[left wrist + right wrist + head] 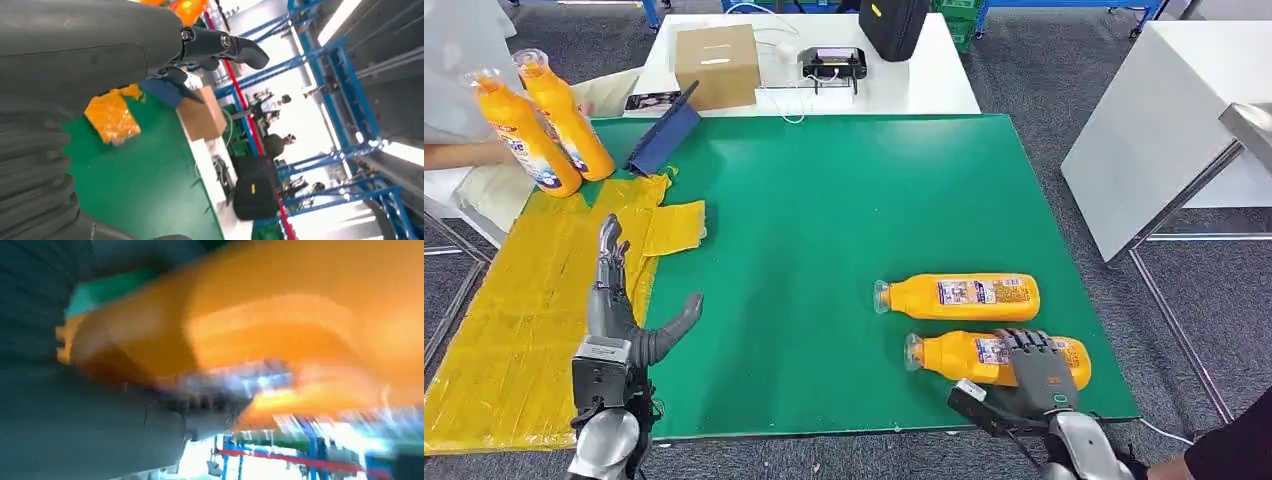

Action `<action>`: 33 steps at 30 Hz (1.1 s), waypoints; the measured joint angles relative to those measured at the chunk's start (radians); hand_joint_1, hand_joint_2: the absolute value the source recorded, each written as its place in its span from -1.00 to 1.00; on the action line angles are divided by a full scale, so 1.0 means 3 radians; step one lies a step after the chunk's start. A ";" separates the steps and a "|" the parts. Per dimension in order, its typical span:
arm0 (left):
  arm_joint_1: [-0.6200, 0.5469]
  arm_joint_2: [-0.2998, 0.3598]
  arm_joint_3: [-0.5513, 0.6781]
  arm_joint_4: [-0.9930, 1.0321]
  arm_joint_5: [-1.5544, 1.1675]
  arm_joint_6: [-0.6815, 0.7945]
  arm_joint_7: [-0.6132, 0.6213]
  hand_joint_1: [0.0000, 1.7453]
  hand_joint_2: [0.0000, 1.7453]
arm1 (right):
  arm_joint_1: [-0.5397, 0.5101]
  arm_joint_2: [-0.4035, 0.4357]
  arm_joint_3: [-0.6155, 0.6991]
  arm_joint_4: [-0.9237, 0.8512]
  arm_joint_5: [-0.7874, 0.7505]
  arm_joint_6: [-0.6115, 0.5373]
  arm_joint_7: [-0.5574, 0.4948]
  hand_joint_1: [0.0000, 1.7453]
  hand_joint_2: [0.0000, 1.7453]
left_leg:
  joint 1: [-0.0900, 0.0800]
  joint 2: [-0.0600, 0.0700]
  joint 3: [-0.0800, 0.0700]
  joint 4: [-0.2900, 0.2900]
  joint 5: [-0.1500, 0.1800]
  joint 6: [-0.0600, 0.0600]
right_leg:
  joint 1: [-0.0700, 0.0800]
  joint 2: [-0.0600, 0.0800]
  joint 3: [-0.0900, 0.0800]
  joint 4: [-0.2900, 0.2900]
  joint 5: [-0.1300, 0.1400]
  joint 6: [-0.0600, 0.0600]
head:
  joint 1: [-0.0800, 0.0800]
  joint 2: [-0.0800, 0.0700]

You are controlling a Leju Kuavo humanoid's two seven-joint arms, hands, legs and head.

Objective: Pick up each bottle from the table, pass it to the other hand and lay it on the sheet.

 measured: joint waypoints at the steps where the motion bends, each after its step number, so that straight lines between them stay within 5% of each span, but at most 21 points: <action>1: 0.0018 0.0000 -0.0001 -0.0017 -0.0020 -0.0022 0.0006 -1.00 1.00 | 0.0044 0.0089 -0.0025 -0.0094 -0.0073 -0.0205 -0.0122 1.00 1.00 | 0.0000 0.0003 -0.0004 0.0000 0.0000 -0.0001 | 0.0000 0.0001 -0.0008 0.0003 0.0000 0.0000 | -0.0003 0.0000; 4: 0.0034 0.0000 -0.0006 -0.0042 -0.0048 -0.0046 0.0023 -1.00 1.00 | 0.0098 0.0351 -0.0108 -0.0489 -0.0211 -0.0630 -0.0416 1.00 1.00 | 0.0001 0.0003 -0.0007 0.0000 0.0001 -0.0002 | 0.0000 0.0001 -0.0018 0.0007 -0.0006 -0.0004 | -0.0005 0.0000; 9: 0.0046 0.0000 -0.0030 -0.0043 -0.0058 -0.0088 0.0034 -1.00 1.00 | 0.0123 0.0556 -0.0206 -0.0866 -0.0337 -0.0783 -0.0572 1.00 1.00 | 0.0003 0.0000 -0.0014 0.0000 0.0000 -0.0004 | 0.0003 -0.0001 -0.0021 0.0007 -0.0012 -0.0011 | -0.0001 0.0000; 16: 0.0036 0.0006 -0.0126 -0.0036 -0.0020 -0.0271 0.0150 -1.00 1.00 | 0.0113 0.0946 -0.0514 -0.1266 -0.0643 -0.1122 -0.1218 1.00 1.00 | 0.0000 0.0000 -0.0018 0.0000 0.0000 -0.0004 | 0.0001 -0.0001 -0.0026 0.0007 -0.0011 -0.0010 | -0.0003 0.0000; 24: -0.0008 0.0093 -0.0296 0.0043 0.0257 -0.0918 0.0285 -1.00 1.00 | -0.0117 0.1139 -0.0737 -0.1297 -0.1403 -0.1022 -0.1390 1.00 1.00 | 0.0001 0.0000 -0.0020 0.0000 0.0000 -0.0004 | 0.0001 0.0000 -0.0026 0.0008 -0.0010 -0.0010 | 0.0000 0.0000; 33: -0.0249 0.0123 -0.0562 0.0172 0.0401 -0.1255 0.0284 -1.00 1.00 | -0.0677 0.1194 -0.0176 -0.0709 -0.1970 -0.0371 -0.1440 1.00 1.00 | 0.0002 0.0000 -0.0020 0.0000 0.0005 -0.0008 | 0.0002 -0.0001 -0.0027 0.0012 -0.0009 -0.0010 | -0.0003 0.0000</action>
